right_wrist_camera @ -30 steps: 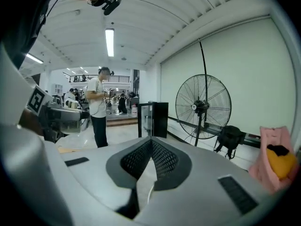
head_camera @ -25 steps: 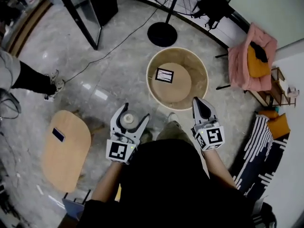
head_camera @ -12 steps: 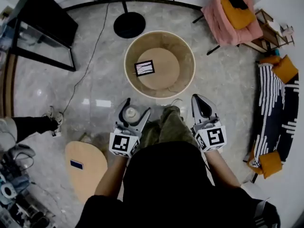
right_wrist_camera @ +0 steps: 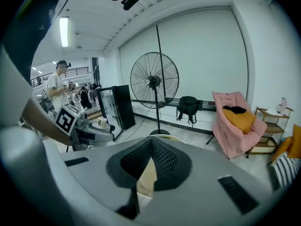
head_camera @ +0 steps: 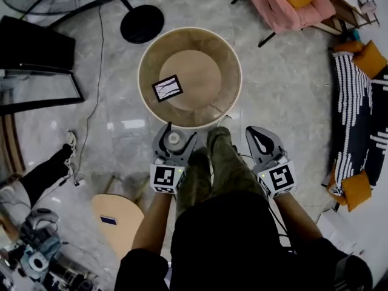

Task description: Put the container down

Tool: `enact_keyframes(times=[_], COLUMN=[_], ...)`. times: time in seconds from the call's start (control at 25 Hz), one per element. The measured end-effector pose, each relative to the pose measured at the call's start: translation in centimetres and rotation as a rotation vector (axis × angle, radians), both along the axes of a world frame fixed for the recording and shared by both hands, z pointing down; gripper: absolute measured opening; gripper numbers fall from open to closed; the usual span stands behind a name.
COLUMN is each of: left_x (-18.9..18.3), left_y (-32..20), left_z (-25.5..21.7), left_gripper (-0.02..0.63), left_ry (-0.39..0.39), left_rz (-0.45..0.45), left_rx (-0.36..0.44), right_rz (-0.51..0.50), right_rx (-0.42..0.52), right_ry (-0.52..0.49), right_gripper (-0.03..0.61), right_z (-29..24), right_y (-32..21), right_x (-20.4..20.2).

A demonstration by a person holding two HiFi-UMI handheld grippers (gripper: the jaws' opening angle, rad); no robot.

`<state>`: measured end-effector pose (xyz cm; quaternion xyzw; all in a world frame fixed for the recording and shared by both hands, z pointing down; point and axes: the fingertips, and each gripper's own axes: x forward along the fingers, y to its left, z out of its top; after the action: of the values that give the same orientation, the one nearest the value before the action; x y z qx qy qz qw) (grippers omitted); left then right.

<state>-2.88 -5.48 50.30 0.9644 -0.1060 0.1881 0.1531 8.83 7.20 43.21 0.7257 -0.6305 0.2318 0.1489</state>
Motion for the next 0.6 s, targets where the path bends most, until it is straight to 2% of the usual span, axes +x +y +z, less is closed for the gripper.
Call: enact_keyframes(times=[0.12,0.24,0.36,0.6], left_x=[3.2,5.0,6.8,9.7], left_y=[-1.0,-1.8,-2.1,-4.2], left_z=[3.7,7.7,11.2,20.4], left_gripper=[0.348,0.348,0.348,0.348], left_ry=[-0.054,-0.118,-0.143,-0.203], left_rz=[0.003,-0.011,-0.041,-0.084], left_rx=[-0.009,-0.006,-0.013,0.007], right_rz=[-0.022,-0.037,-0.044,0.042], right_rx=[-0.024,0.0,-0.011,-0.026], right_ry=[-0.028,-0.078,-0.13,-0.143], right_gripper=[0.021,0.021,0.021,0.021], right_z=[3.4,6.9,10.2,15.8], right_y=[-1.5,-2.7,-3.4,-4.2], right_x=[2.6,3.9,4.7,8.0])
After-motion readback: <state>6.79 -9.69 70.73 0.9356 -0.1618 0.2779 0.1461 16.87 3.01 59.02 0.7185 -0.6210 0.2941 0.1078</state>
